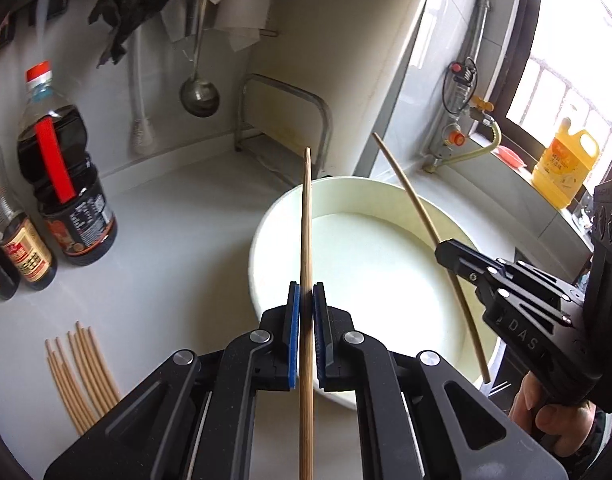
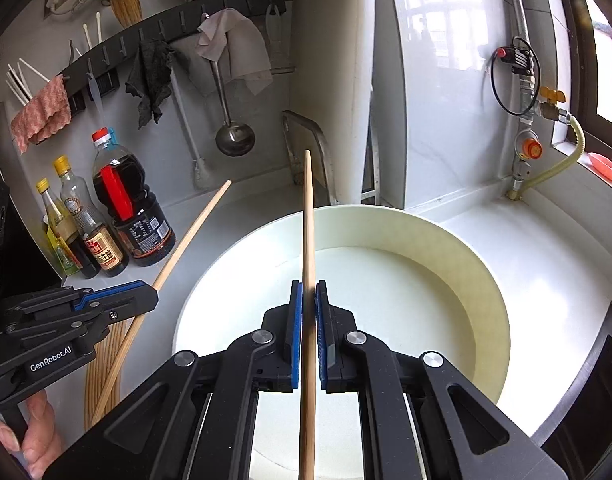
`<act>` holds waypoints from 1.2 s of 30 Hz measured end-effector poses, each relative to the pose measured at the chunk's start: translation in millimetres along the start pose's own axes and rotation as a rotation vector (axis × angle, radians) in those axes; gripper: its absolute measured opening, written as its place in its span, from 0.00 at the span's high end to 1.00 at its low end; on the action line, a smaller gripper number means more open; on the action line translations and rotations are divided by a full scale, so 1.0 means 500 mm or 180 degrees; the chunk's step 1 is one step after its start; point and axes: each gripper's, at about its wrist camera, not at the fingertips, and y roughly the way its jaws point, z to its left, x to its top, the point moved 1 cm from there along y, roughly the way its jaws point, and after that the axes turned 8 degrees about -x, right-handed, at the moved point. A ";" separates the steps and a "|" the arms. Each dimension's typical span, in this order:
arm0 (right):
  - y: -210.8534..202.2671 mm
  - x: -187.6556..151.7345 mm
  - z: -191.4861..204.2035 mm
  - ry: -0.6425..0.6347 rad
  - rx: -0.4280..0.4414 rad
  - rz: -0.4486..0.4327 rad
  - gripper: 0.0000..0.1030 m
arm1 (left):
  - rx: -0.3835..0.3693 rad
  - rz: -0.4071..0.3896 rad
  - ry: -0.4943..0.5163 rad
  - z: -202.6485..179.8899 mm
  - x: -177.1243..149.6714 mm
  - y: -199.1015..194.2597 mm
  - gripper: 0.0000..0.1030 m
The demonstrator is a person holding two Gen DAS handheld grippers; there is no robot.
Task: Organize utensils
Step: 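Carry both chopsticks over the basin and open both grippers to drop them, then withdraw both open tools from the basin back toward the chopstick row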
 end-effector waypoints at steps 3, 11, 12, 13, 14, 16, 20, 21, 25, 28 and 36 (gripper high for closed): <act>0.004 0.000 -0.024 0.0054 -0.0052 0.0037 0.94 | -0.0052 0.0071 0.0027 -0.029 0.015 0.036 0.93; 0.049 -0.009 -0.063 0.0149 -0.0129 0.0272 0.94 | 0.0056 0.0270 0.0225 -0.069 0.019 0.115 0.93; 0.057 -0.012 -0.065 0.0155 -0.0134 0.0310 0.94 | 0.0080 0.0307 0.0230 -0.069 0.016 0.123 0.93; 0.063 -0.014 -0.067 0.0161 -0.0141 0.0344 0.94 | 0.0092 0.0336 0.0232 -0.067 0.014 0.131 0.93; 0.069 -0.016 -0.069 0.0170 -0.0143 0.0375 0.94 | 0.0093 0.0362 0.0230 -0.064 0.013 0.138 0.93; 0.076 -0.019 -0.074 0.0192 -0.0150 0.0416 0.94 | 0.0077 0.0410 0.0210 -0.056 0.011 0.149 0.93; 0.091 -0.026 -0.079 0.0224 -0.0138 0.0507 0.94 | 0.0047 0.0487 0.0166 -0.042 0.007 0.166 0.93; 0.093 -0.028 -0.079 0.0223 -0.0141 0.0520 0.94 | 0.0043 0.0503 0.0160 -0.041 0.005 0.169 0.93; 0.097 -0.028 -0.083 0.0259 -0.0151 0.0530 0.90 | 0.0084 0.0507 0.0136 -0.039 0.008 0.170 0.88; 0.085 -0.023 -0.088 0.0279 -0.0219 0.0445 0.79 | 0.0139 0.0430 0.0102 -0.034 0.013 0.155 0.55; 0.071 -0.015 -0.092 0.0322 -0.0222 0.0369 0.79 | 0.0211 0.0141 0.0082 -0.031 0.032 0.101 0.30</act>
